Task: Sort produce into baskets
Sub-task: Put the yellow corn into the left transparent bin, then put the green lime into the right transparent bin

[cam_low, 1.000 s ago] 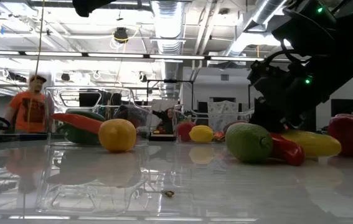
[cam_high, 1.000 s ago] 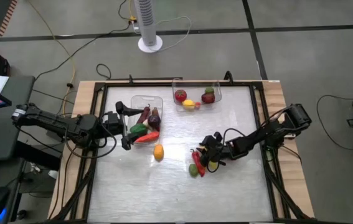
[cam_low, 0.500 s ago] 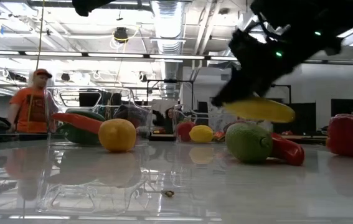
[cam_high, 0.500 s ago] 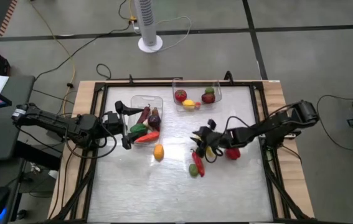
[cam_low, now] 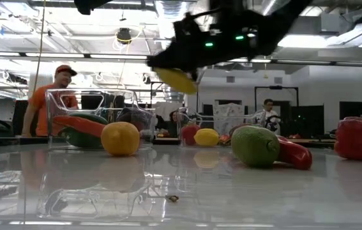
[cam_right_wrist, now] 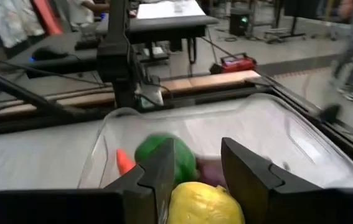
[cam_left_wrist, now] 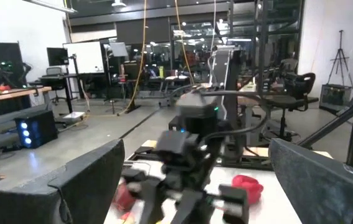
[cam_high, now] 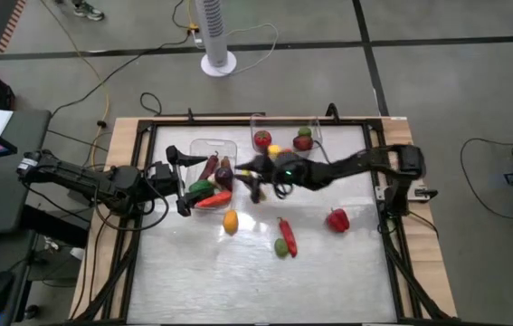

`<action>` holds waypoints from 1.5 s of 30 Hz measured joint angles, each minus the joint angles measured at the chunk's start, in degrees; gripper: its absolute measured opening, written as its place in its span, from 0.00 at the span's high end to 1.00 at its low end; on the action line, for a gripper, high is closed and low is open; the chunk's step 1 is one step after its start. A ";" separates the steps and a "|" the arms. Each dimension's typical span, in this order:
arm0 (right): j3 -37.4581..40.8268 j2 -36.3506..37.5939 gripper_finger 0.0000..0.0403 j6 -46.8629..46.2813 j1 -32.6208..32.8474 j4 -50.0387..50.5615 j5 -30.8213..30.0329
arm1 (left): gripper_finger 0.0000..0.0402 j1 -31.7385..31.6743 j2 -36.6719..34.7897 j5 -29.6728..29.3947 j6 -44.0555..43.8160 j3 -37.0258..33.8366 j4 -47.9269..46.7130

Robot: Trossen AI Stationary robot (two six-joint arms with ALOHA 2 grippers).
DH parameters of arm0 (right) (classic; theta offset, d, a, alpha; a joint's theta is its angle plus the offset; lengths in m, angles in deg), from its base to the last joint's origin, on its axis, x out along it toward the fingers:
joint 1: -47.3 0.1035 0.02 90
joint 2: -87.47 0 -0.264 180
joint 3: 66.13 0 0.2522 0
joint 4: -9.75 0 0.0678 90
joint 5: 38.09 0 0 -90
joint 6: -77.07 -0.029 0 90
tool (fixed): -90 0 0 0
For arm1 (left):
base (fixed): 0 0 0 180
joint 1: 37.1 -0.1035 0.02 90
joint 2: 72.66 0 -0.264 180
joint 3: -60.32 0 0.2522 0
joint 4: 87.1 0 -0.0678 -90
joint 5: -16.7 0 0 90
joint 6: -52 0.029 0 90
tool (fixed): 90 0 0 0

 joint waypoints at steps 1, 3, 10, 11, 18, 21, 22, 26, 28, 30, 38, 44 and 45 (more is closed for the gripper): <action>-2.67 -1.95 0.62 0.00 -0.59 -0.05 1.05 | 0.04 -0.02 0.00 -0.09 0.04 0.00 0.01; -7.77 -5.54 0.62 -0.03 -1.52 -0.04 3.28 | 0.04 -0.02 0.00 -0.43 0.00 0.00 0.00; -24.74 -17.42 0.60 -0.89 -3.45 0.09 8.01 | 0.04 0.13 0.00 3.14 -1.00 0.00 0.72; -26.70 -18.71 0.59 -1.01 -3.59 0.38 8.06 | 0.04 0.13 0.00 3.73 -1.00 0.00 0.66; -36.33 -23.49 0.45 -0.15 -3.94 10.30 11.13 | 0.04 0.13 0.00 4.04 -0.17 0.00 0.15; -37.23 -21.81 0.38 0.03 -4.38 17.05 11.88 | 0.04 0.13 0.00 4.03 -0.37 0.00 -0.04; -37.15 -20.61 0.36 0.94 -4.58 20.40 12.79 | 0.04 0.15 0.00 4.03 -0.67 0.00 -0.06; -36.47 -14.97 0.34 6.23 -3.16 33.67 12.16 | 0.04 0.15 0.00 4.10 -1.64 0.00 -0.81; -34.39 -12.49 0.34 7.97 -0.65 35.43 8.36 | 0.04 0.15 0.00 4.02 -1.22 0.00 -0.94; -30.99 -10.42 0.35 8.99 2.24 36.19 5.57 | 0.04 0.15 0.00 3.87 -1.13 0.00 -0.95; -10.09 -2.27 0.36 1.49 14.74 31.82 -7.26 | 0.04 0.15 -0.02 3.82 -2.66 0.00 -1.11; 2.77 1.55 0.36 -8.51 24.24 27.58 -14.14 | 0.04 0.15 0.00 3.72 -3.30 0.00 -1.21; 3.69 1.58 0.36 -9.20 25.82 27.52 -14.66 | 0.04 0.15 0.00 3.64 -3.30 0.00 -1.22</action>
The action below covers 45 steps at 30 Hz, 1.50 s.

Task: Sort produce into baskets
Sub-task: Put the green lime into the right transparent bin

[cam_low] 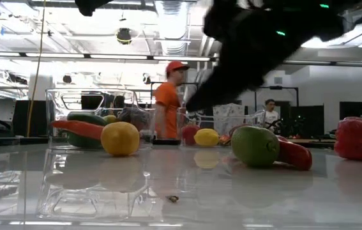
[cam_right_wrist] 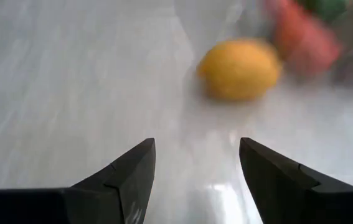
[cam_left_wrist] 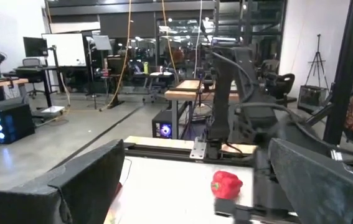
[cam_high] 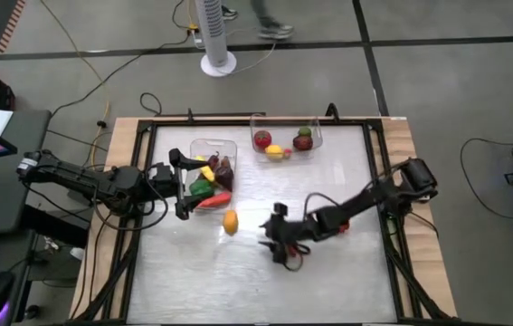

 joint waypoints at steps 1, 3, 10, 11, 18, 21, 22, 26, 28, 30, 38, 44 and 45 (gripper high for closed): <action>0.80 -0.17 0.36 -0.45 1.37 -0.39 -0.43 | 0.04 0.00 0.00 0.00 -0.02 0.00 -0.02; 1.84 -0.49 0.36 -0.56 3.89 -0.84 -2.32 | 0.04 -0.02 0.00 -0.05 -0.02 0.00 0.09; 2.39 -1.49 0.35 -0.68 7.17 -0.94 -9.36 | 0.04 -0.04 0.00 -0.13 -0.05 0.00 -0.31; 2.40 -1.59 0.35 -0.75 7.13 -0.81 -9.33 | 0.04 -0.04 0.00 -0.13 -0.11 0.00 -0.37; 2.37 -7.71 0.35 -1.80 7.21 -2.23 -9.30 | 0.04 -0.04 0.00 -0.13 -0.50 0.00 -1.11; 2.15 -9.81 0.36 -2.43 7.25 -3.57 -9.89 | 0.04 -0.05 0.00 -0.15 -0.50 0.00 -1.28; 2.09 -10.32 0.36 -2.51 7.26 -3.58 -10.16 | 0.04 -0.04 0.00 -0.15 -0.50 0.00 -1.27; 2.09 -10.73 0.41 -2.80 7.32 -3.55 -11.44 | 0.04 -0.04 0.00 -0.14 -0.50 0.00 -1.26; 2.09 -10.56 0.48 -2.49 7.54 -3.37 -11.74 | 0.04 -0.04 0.00 -0.15 -0.50 0.00 -1.26; 2.09 -10.56 0.55 -1.68 7.63 -3.42 -11.86 | 0.04 -0.04 0.00 -0.13 -0.50 0.00 -1.25; 2.28 -9.26 0.59 4.20 6.74 -3.38 -12.77 | 0.04 -0.04 0.00 -0.13 -0.31 0.00 -1.24; 2.35 -0.19 0.57 12.20 4.00 -0.79 -19.54 | 0.04 -0.05 0.00 -0.15 -0.43 0.00 -1.24; 2.35 1.47 0.56 12.50 3.47 0.38 -20.14 | 0.04 -0.04 0.00 -0.14 -0.44 0.00 -1.24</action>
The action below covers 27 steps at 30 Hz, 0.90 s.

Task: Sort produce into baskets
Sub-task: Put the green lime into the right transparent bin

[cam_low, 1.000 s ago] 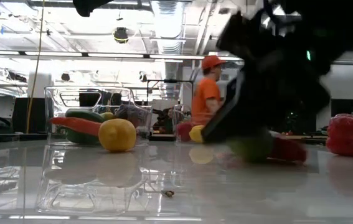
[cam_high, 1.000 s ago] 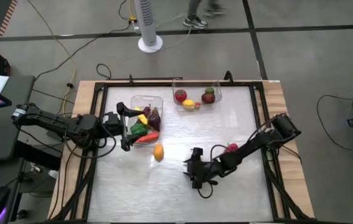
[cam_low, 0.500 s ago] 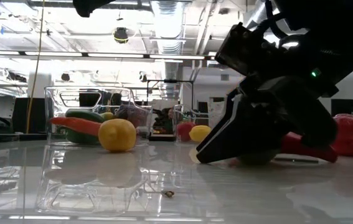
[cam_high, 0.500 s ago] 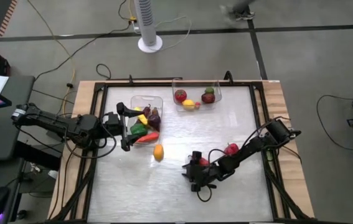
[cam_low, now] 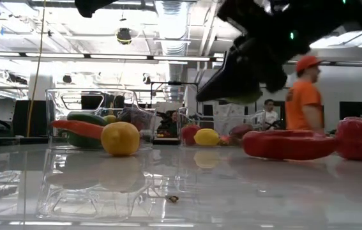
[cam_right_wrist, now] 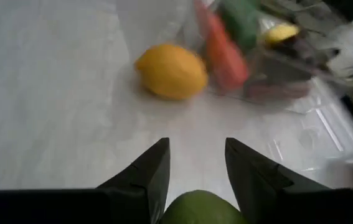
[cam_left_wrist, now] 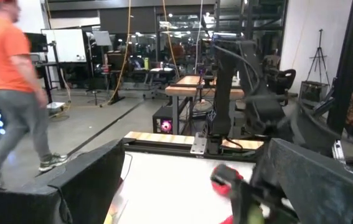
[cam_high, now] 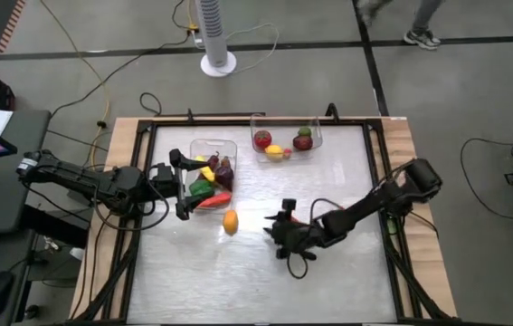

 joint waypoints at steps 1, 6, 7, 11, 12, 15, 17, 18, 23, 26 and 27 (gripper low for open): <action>0.00 1.37 0.55 0.13 -0.70 0.99 -0.01 | 0.04 0.00 0.00 0.01 0.00 0.00 0.00; 0.03 6.82 0.58 0.98 -5.73 3.20 -1.56 | 0.04 -0.09 0.00 -0.56 0.40 0.00 0.01; 0.01 7.74 0.59 1.71 -7.24 3.39 -2.15 | 0.04 -0.09 0.00 -0.80 0.50 0.00 0.02; 0.02 10.27 0.57 5.96 -14.76 4.33 -2.46 | 0.04 -0.11 0.00 -1.37 0.48 0.00 0.07; 0.00 10.75 0.56 7.63 -17.19 3.77 -2.44 | 0.04 -0.11 0.00 -1.39 0.52 0.00 0.07; -0.01 11.66 0.54 13.29 -24.49 1.59 -2.30 | 0.04 -0.11 0.00 -1.37 0.57 0.00 0.03; -0.02 11.59 0.55 15.46 -29.51 -0.29 -0.06 | 0.04 -0.11 0.00 -1.37 0.59 0.00 0.00; 0.00 11.52 0.55 15.89 -32.01 -1.32 1.76 | 0.04 -0.11 0.00 -1.37 0.59 0.00 -0.01; -0.09 11.16 0.55 13.16 -43.72 -4.59 13.91 | 0.04 -0.11 0.00 -1.37 2.06 0.00 -0.26; -0.09 11.16 0.50 12.11 -49.09 -4.31 20.90 | 0.04 -0.11 0.00 -1.37 2.74 0.00 -0.30; -0.09 11.16 0.48 12.11 -50.43 -4.12 22.78 | 0.04 -0.11 0.00 -1.37 3.04 0.00 -0.28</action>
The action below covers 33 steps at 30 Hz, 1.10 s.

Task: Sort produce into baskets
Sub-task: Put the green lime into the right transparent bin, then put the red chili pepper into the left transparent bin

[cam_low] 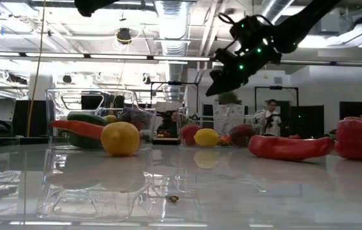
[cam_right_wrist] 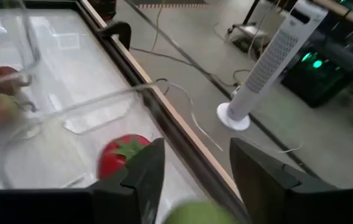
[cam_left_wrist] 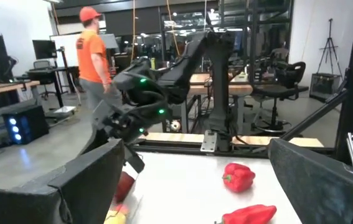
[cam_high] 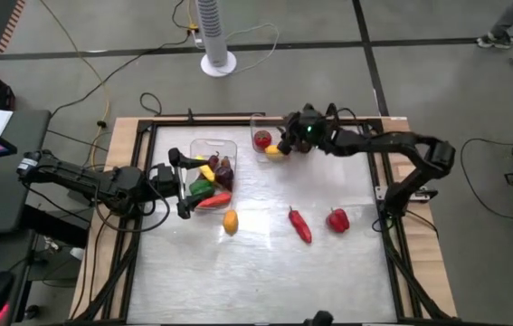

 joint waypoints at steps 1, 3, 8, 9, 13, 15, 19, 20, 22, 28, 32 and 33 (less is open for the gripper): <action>0.00 0.00 0.46 0.00 -1.01 0.13 1.47 | 0.04 0.00 0.00 0.00 0.48 0.00 0.00; 0.00 0.00 0.40 -0.21 -2.05 0.10 3.22 | 0.04 0.00 0.00 -0.02 1.13 0.00 0.00; 0.04 1.24 0.31 -1.03 -1.33 3.15 3.35 | 0.04 0.00 0.00 -0.07 1.20 0.00 0.01; 0.04 2.10 0.31 -1.27 -0.54 4.11 3.34 | 0.04 0.00 0.00 -0.07 1.07 0.00 0.01; -0.02 6.80 0.30 -3.14 4.98 10.94 3.31 | 0.04 0.00 0.00 -0.07 0.99 0.00 -0.13; -0.02 8.79 0.30 -5.71 9.19 15.21 3.34 | 0.04 -0.02 0.00 -0.09 0.97 0.00 -0.17; -0.08 10.30 0.30 -14.68 18.15 24.35 1.77 | 0.04 -0.02 0.00 -0.11 0.45 0.00 -0.13; 0.12 9.84 0.30 -17.45 20.42 26.62 0.99 | 0.04 -0.02 0.00 -0.11 0.16 0.00 -0.15; 2.57 8.75 0.30 -23.21 25.01 27.28 -0.79 | 0.04 -0.02 0.00 -0.11 -0.80 0.00 -0.15; 17.09 7.50 0.30 -38.84 36.73 13.72 -7.05 | 0.04 0.03 0.00 0.30 -3.44 0.00 -0.81; 23.57 7.43 0.30 -42.18 43.72 -0.25 -13.98 | 0.04 0.04 0.02 0.27 -4.10 0.01 -1.40; 24.32 7.27 0.30 -42.23 45.30 -2.49 -15.66 | 0.04 0.04 0.02 0.28 -4.11 0.01 -1.38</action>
